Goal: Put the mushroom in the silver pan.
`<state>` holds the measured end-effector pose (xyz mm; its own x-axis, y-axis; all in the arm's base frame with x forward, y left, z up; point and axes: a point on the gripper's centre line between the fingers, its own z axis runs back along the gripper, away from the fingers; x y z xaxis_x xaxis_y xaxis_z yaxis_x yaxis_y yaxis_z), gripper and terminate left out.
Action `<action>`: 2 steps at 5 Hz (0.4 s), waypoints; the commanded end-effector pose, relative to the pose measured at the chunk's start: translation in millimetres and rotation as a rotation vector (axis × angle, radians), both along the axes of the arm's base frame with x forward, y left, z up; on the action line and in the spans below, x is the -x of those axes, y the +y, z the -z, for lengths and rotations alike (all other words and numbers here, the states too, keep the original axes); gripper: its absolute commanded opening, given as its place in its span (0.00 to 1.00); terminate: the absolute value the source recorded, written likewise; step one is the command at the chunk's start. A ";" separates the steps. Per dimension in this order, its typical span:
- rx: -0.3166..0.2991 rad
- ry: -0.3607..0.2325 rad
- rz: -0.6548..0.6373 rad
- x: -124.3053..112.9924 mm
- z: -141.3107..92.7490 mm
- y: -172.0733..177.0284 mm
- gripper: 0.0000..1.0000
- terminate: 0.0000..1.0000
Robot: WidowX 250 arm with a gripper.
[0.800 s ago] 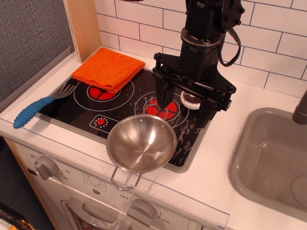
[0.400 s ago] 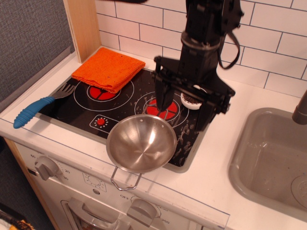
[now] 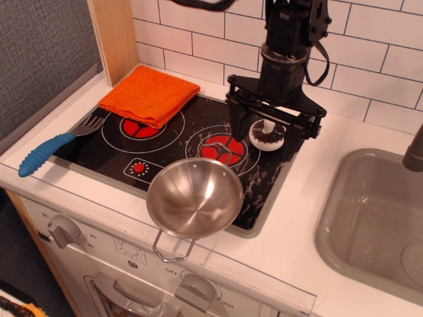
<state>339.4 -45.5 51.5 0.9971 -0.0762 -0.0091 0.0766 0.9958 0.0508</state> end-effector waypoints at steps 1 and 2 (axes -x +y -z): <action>0.015 -0.017 -0.043 -40.1 10.7 10.8 1.00 0.00; 0.010 -0.016 -0.046 -43.8 11.9 13.5 1.00 0.00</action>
